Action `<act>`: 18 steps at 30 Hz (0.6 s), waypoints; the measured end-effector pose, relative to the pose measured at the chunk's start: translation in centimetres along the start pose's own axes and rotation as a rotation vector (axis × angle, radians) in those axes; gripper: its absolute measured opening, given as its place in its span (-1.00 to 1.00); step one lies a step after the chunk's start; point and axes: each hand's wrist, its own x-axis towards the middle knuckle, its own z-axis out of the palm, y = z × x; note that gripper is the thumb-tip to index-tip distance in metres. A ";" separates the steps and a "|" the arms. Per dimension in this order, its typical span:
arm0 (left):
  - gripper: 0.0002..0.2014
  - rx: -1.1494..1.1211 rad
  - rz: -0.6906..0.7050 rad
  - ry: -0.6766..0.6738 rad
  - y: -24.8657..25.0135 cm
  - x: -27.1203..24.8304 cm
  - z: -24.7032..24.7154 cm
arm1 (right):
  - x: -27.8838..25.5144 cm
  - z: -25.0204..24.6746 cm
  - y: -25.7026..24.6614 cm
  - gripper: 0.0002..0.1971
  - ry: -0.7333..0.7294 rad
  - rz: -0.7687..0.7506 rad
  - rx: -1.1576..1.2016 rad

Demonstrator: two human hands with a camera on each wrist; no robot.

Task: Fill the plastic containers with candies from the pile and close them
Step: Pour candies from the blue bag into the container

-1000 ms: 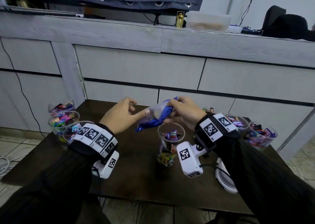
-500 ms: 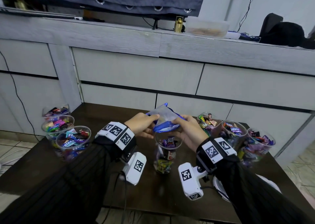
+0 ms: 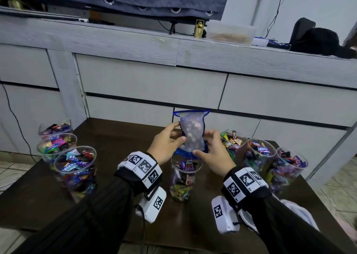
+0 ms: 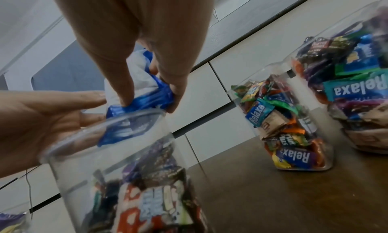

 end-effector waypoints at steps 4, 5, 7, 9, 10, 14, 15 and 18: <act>-0.44 0.020 0.068 0.041 -0.8 -0.8 0.5 | -0.5 0.5 0.6 -0.41 -0.009 -0.060 -0.029; -0.44 0.009 0.079 0.046 -0.9 -1.0 0.6 | -0.6 0.6 0.7 -0.40 -0.015 -0.068 -0.058; -0.44 -0.027 0.097 0.046 -1.1 -1.3 0.7 | -0.8 0.7 0.7 -0.41 -0.040 -0.090 -0.121; -0.44 -0.076 0.119 0.047 -1.2 -1.5 0.7 | -0.8 0.6 0.6 -0.47 -0.068 -0.120 -0.160; -0.44 -0.098 0.131 0.051 -1.2 -1.5 0.6 | -0.8 0.4 0.5 -0.49 -0.073 -0.134 -0.169; -0.42 -0.157 0.138 0.013 -1.2 -1.6 0.3 | -0.8 0.0 0.3 -0.45 -0.095 -0.150 -0.170; -0.41 -0.174 0.132 -0.012 -1.3 -1.7 0.2 | -0.8 0.0 0.3 -0.43 -0.109 -0.150 -0.170; -0.39 -0.210 0.122 -0.072 -1.4 -1.9 0.3 | -0.8 0.2 0.3 -0.44 -0.136 -0.139 -0.173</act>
